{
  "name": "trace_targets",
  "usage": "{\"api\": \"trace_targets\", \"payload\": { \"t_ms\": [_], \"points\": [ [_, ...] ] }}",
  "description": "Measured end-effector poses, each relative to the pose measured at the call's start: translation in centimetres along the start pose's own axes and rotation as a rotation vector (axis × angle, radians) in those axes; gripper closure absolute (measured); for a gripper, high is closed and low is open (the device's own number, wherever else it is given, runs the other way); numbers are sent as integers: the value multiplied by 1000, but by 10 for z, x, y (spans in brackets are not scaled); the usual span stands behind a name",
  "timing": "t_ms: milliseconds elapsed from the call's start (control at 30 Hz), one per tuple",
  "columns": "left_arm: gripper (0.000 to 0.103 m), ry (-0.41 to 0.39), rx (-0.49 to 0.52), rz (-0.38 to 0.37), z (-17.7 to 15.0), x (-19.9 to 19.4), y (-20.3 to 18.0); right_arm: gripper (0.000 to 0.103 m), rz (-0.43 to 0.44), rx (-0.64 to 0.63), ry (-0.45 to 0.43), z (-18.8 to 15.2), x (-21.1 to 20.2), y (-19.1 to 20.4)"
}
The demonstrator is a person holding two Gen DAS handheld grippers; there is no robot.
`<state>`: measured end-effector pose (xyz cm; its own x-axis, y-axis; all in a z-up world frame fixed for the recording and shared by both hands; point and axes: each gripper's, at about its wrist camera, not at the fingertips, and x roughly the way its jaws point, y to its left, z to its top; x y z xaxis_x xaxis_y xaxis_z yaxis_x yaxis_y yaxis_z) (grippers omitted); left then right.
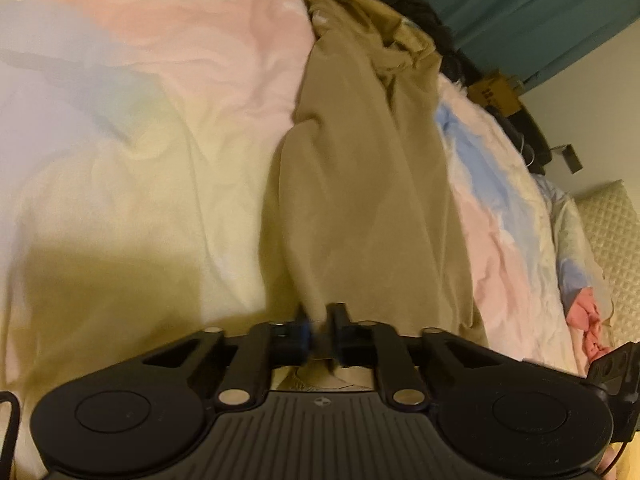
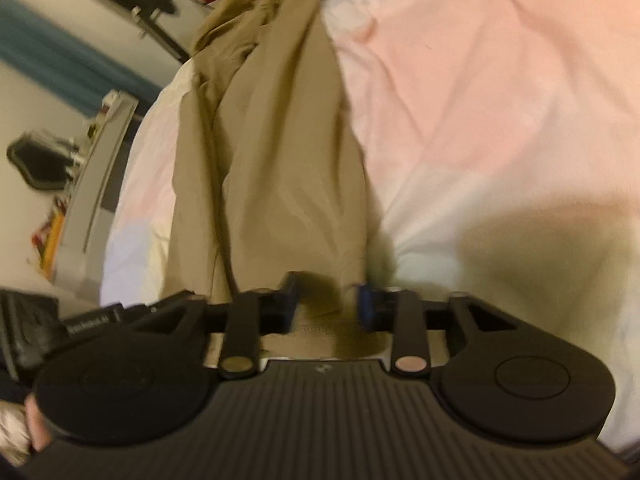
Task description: Fold clothes
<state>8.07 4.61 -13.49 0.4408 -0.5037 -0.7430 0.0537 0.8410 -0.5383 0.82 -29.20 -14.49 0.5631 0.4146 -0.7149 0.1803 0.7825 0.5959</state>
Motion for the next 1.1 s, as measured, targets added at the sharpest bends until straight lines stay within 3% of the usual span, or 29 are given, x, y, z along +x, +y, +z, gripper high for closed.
{"api": "trace_targets", "payload": {
  "t_ms": [100,267,467,600,700,900,1000,1100],
  "points": [
    [96,-38,-62,-62,3,-13,8,96,26,12,-35,0,-11,3],
    [98,-81,-146,-181,29,-49,3,96,145,100,-119,20,-50,17],
    [98,-209,-74,-258,72,-123,-44,97,243,15,-249,64,-114,74],
    [98,-249,-30,-277,75,-159,-65,97,285,-21,-297,78,-148,96],
    [98,-248,-16,-277,62,-176,-69,97,298,-33,-301,67,-162,96],
    [98,-148,-44,-257,-10,-187,-39,96,279,-32,-231,2,-171,69],
    [98,-128,-47,-247,-20,-181,-31,96,273,7,-206,-24,-165,51],
    [98,-119,-47,-235,-22,-174,-26,96,287,64,-200,-25,-152,41]
  ]
}}
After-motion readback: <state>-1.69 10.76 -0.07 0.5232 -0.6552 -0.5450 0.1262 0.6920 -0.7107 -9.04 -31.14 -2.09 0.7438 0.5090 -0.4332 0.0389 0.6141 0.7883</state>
